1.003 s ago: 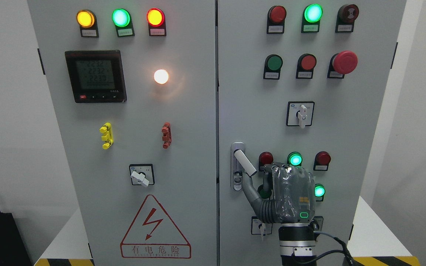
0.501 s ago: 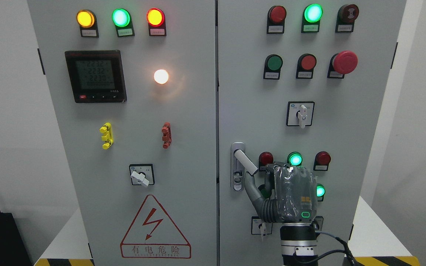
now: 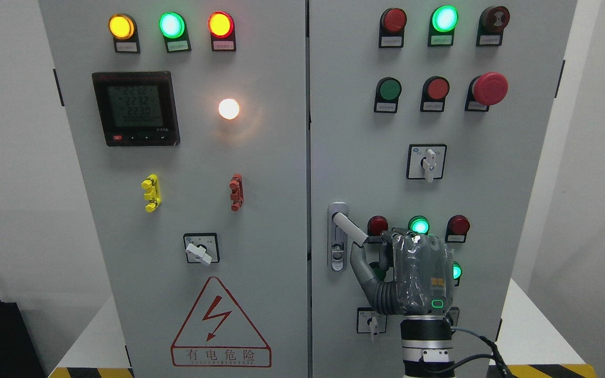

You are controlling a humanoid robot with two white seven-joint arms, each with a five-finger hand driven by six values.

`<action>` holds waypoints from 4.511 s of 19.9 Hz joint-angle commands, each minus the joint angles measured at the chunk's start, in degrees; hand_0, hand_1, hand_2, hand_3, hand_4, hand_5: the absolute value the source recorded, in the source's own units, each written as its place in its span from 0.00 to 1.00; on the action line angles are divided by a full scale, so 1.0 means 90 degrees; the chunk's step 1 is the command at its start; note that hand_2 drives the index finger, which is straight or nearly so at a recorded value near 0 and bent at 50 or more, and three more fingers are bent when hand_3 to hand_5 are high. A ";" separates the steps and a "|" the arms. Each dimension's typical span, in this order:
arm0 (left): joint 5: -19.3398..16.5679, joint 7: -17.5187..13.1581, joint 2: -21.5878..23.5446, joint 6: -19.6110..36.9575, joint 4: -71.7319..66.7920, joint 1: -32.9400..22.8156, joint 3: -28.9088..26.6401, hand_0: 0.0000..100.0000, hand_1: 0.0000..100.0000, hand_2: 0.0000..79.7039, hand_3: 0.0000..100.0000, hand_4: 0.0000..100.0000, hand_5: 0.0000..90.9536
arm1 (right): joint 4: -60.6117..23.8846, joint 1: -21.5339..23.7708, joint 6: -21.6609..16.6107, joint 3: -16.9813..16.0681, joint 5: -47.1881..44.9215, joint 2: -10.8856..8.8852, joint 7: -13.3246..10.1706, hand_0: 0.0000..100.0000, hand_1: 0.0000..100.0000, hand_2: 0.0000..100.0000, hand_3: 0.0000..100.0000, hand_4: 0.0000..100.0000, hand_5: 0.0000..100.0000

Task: Release door handle

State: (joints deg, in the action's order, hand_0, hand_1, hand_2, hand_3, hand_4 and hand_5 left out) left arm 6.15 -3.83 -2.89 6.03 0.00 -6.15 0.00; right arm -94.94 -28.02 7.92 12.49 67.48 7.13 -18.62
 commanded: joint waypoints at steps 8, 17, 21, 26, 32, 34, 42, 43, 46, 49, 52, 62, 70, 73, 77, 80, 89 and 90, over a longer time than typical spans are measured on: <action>0.0000 -0.0004 -0.0001 0.0004 -0.0127 -0.0001 0.0088 0.12 0.39 0.00 0.00 0.00 0.00 | -0.0106 -0.0011 -0.0001 -0.0070 0.0003 -0.0030 -0.0001 0.51 0.53 1.00 1.00 1.00 1.00; 0.0000 -0.0004 -0.0001 0.0004 -0.0127 -0.0001 0.0088 0.12 0.39 0.00 0.00 0.00 0.00 | -0.0116 -0.0021 -0.0011 -0.0070 -0.0007 -0.0030 -0.0001 0.51 0.53 1.00 1.00 1.00 1.00; 0.0000 -0.0004 -0.0001 0.0004 -0.0127 -0.0001 0.0088 0.12 0.39 0.00 0.00 0.00 0.00 | -0.0164 -0.0031 -0.0011 -0.0070 -0.0007 -0.0030 -0.0001 0.51 0.53 1.00 1.00 1.00 1.00; 0.0000 -0.0004 -0.0001 0.0004 -0.0127 -0.0001 0.0088 0.12 0.39 0.00 0.00 0.00 0.00 | -0.0194 -0.0050 -0.0011 -0.0070 0.0003 -0.0030 -0.0001 0.51 0.53 1.00 1.00 1.00 1.00; 0.0000 -0.0004 -0.0001 0.0004 -0.0127 -0.0001 0.0088 0.12 0.39 0.00 0.00 0.00 0.00 | -0.0194 -0.0070 -0.0011 -0.0070 -0.0007 -0.0030 0.0009 0.51 0.53 1.00 1.00 1.00 1.00; 0.0000 -0.0004 -0.0001 0.0004 -0.0127 -0.0001 0.0088 0.12 0.39 0.00 0.00 0.00 0.00 | -0.0194 -0.0070 -0.0011 -0.0070 -0.0007 -0.0030 0.0009 0.52 0.53 1.00 1.00 1.00 1.00; 0.0000 -0.0004 0.0009 0.0004 -0.0127 -0.0001 0.0088 0.12 0.39 0.00 0.00 0.00 0.00 | -0.0242 0.0154 -0.0108 0.0008 -0.0017 -0.0069 -0.0225 0.52 0.53 1.00 1.00 1.00 1.00; 0.0000 -0.0004 -0.0001 0.0004 -0.0127 -0.0001 0.0088 0.12 0.39 0.00 0.00 0.00 0.00 | -0.0310 0.0251 -0.0186 0.0008 -0.0026 -0.0079 -0.0264 0.53 0.53 1.00 1.00 1.00 1.00; 0.0000 -0.0004 -0.0001 0.0004 -0.0127 -0.0001 0.0088 0.12 0.39 0.00 0.00 0.00 0.00 | -0.0399 0.0496 -0.0352 -0.0001 -0.0017 -0.0176 -0.0411 0.55 0.53 1.00 1.00 1.00 1.00; 0.0000 -0.0004 -0.0001 0.0004 -0.0127 -0.0001 0.0088 0.12 0.39 0.00 0.00 0.00 0.00 | -0.0506 0.0778 -0.0586 -0.0040 -0.0017 -0.0478 -0.0518 0.55 0.53 0.97 1.00 1.00 1.00; 0.0000 -0.0004 -0.0001 0.0004 -0.0127 -0.0001 0.0088 0.12 0.39 0.00 0.00 0.00 0.00 | -0.0613 0.1023 -0.0801 -0.0080 -0.0027 -0.0840 -0.0675 0.55 0.53 0.80 1.00 0.91 0.95; 0.0000 -0.0004 0.0009 0.0004 -0.0127 -0.0001 0.0088 0.12 0.39 0.00 0.00 0.00 0.00 | -0.1151 0.1521 -0.1358 -0.0587 -0.0270 -0.1416 -0.0607 0.56 0.27 0.08 0.06 0.00 0.00; 0.0000 -0.0004 -0.0001 0.0004 -0.0127 -0.0001 0.0088 0.12 0.39 0.00 0.00 0.00 0.00 | -0.1346 0.1804 -0.1621 -0.0967 -0.0573 -0.1661 -0.0607 0.48 0.27 0.00 0.00 0.00 0.00; 0.0000 -0.0004 -0.0001 0.0004 -0.0127 -0.0001 0.0088 0.12 0.39 0.00 0.00 0.00 0.00 | -0.1375 0.1971 -0.1875 -0.1046 -0.0729 -0.1749 -0.0607 0.47 0.27 0.00 0.00 0.00 0.00; 0.0000 -0.0004 -0.0001 0.0004 -0.0127 -0.0001 0.0088 0.12 0.39 0.00 0.00 0.00 0.00 | -0.1424 0.2039 -0.1886 -0.1037 -0.0788 -0.1720 -0.0607 0.45 0.28 0.00 0.00 0.00 0.00; 0.0000 -0.0004 -0.0001 0.0004 -0.0127 -0.0001 0.0088 0.12 0.39 0.00 0.00 0.00 0.00 | -0.1424 0.2039 -0.1886 -0.1046 -0.0827 -0.1710 -0.0597 0.44 0.28 0.01 0.00 0.00 0.00; 0.0000 -0.0004 -0.0001 0.0004 -0.0127 -0.0001 0.0088 0.12 0.39 0.00 0.00 0.00 0.00 | -0.1424 0.2030 -0.1886 -0.1046 -0.0895 -0.1661 -0.0587 0.43 0.28 0.02 0.01 0.00 0.00; 0.0000 -0.0004 -0.0001 0.0004 -0.0127 -0.0001 0.0088 0.12 0.39 0.00 0.00 0.00 0.00 | -0.1424 0.2020 -0.1876 -0.1046 -0.0944 -0.1661 -0.0587 0.43 0.28 0.02 0.01 0.00 0.00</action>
State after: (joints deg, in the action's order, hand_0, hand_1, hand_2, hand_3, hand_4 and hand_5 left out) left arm 6.15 -3.83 -2.89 6.03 0.00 -6.15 0.00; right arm -107.10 -9.84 -9.03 3.85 59.94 -7.33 -24.01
